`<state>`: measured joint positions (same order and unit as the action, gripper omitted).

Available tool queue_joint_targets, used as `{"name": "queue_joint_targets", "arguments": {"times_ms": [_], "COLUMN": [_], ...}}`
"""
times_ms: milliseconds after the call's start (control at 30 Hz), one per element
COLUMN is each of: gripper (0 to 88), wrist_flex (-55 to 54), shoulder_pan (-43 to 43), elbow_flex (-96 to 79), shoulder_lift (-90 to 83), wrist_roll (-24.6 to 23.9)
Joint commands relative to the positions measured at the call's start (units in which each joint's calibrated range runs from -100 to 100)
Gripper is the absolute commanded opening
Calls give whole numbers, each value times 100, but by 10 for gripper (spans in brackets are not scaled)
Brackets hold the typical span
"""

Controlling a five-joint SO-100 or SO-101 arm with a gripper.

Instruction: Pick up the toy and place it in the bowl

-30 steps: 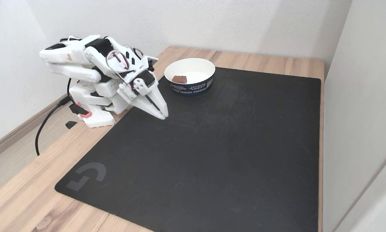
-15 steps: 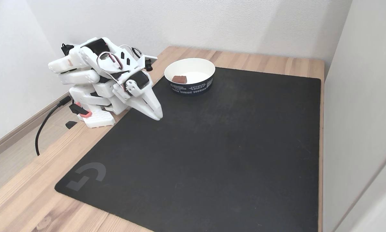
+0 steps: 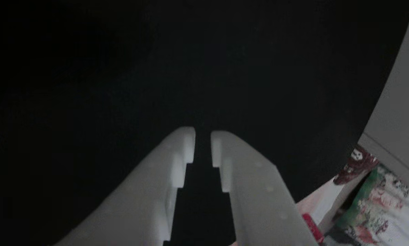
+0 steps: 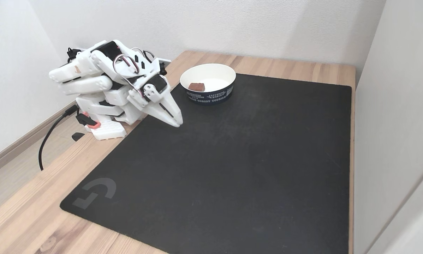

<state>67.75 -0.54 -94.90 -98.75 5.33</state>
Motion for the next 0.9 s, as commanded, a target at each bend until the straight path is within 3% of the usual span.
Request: {"name": "queue_joint_targets", "arguments": {"times_ms": [0,867], "gripper": [22,22], "wrist_flex": [41,41], "shoulder_pan": [-34,-34], "elbow_flex": [13,13], "shoulder_lift": [-67,-67], "wrist_roll": [10,10]}}
